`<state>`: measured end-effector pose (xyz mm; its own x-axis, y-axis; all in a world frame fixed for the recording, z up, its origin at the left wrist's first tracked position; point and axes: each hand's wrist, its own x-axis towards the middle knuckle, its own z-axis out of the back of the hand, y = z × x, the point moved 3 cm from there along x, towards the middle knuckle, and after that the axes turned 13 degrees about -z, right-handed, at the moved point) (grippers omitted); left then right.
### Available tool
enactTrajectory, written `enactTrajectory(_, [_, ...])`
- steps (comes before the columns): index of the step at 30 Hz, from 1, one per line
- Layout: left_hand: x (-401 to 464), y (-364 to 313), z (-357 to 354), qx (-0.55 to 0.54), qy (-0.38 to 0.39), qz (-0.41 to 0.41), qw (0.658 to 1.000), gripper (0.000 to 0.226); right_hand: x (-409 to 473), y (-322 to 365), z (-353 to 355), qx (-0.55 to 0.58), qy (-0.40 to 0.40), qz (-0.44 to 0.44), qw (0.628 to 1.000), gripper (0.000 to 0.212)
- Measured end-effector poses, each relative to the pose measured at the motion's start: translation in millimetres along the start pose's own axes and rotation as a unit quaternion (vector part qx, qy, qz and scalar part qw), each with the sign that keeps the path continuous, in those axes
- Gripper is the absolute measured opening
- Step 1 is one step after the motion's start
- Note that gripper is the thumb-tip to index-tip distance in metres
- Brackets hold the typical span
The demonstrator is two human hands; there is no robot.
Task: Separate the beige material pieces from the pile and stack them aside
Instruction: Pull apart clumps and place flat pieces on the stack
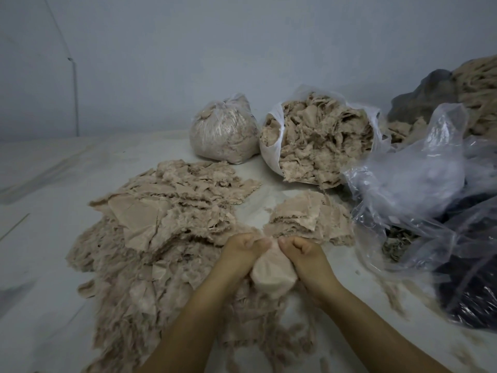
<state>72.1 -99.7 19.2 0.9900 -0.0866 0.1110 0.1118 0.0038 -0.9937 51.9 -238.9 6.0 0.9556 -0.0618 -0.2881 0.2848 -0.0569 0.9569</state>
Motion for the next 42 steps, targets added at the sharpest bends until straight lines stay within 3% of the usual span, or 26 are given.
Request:
enactTrajectory(3, [2, 0, 10, -0.03, -0.068, 0.025, 0.997, 0.021, 7, -3, 12, -0.048, -0.059, 0.01, 0.997, 0.038])
enactTrajectory(5, [2, -1, 12, -0.03, -0.062, 0.042, 0.997, 0.022, 11, -9, 18, -0.059, -0.077, 0.013, 0.995, 0.038])
enactTrajectory(9, [3, -4, 14, -0.1, -0.1, 0.035, 0.989, 0.023, 17, -26, 22, -0.004, -0.097, -0.016, 0.995, 0.032])
enactTrajectory(13, [5, -6, 17, -0.117, -0.097, 0.015, 0.988, 0.022, 10, -31, 9, 0.014, -0.038, -0.06, 0.997, 0.046])
enactTrajectory(16, [3, -5, 11, -0.106, -0.066, -0.002, 0.992, 0.021, 0, -22, -10, 0.046, 0.073, -0.042, 0.995, 0.056])
enactTrajectory(19, [4, -3, 8, -0.095, -0.077, -0.016, 0.992, 0.018, -9, -16, -22, 0.037, 0.149, -0.024, 0.988, 0.044])
enactTrajectory(22, [7, -3, 14, -0.083, -0.119, -0.026, 0.989, 0.021, -16, -22, -28, -0.01, 0.164, -0.037, 0.986, 0.008])
enactTrajectory(24, [10, -3, 21, -0.061, -0.156, -0.036, 0.985, 0.023, -12, -29, -24, 0.0, 0.141, -0.049, 0.989, 0.023])
enactTrajectory(28, [17, 0, 38, -0.138, -0.259, -0.025, 0.956, 0.02, -10, -33, -16, -0.046, 0.123, -0.05, 0.99, 0.014])
enactTrajectory(30, [22, -2, 42, -0.122, -0.238, -0.021, 0.963, 0.019, -10, -36, -13, -0.069, 0.108, -0.054, 0.99, 0.011])
enactTrajectory(32, [23, -3, 36, -0.102, -0.185, -0.013, 0.977, 0.02, -9, -31, -10, -0.07, 0.063, -0.051, 0.994, 0.025])
enactTrajectory(34, [19, -3, 25, -0.106, -0.131, -0.013, 0.986, 0.02, -4, -23, -8, 0.004, 0.033, -0.087, 0.996, 0.047])
enactTrajectory(36, [12, -3, 12, -0.125, -0.057, -0.02, 0.99, 0.023, 1, -15, -11, 0.102, 0.087, -0.127, 0.983, 0.058])
enactTrajectory(38, [7, -1, 2, -0.116, -0.007, -0.038, 0.992, 0.026, 4, -8, -17, 0.199, 0.126, -0.121, 0.964, 0.047])
enactTrajectory(42, [9, 1, 9, -0.003, -0.078, -0.08, 0.994, 0.026, 14, 1, -5, 0.243, -0.031, -0.043, 0.969, 0.012])
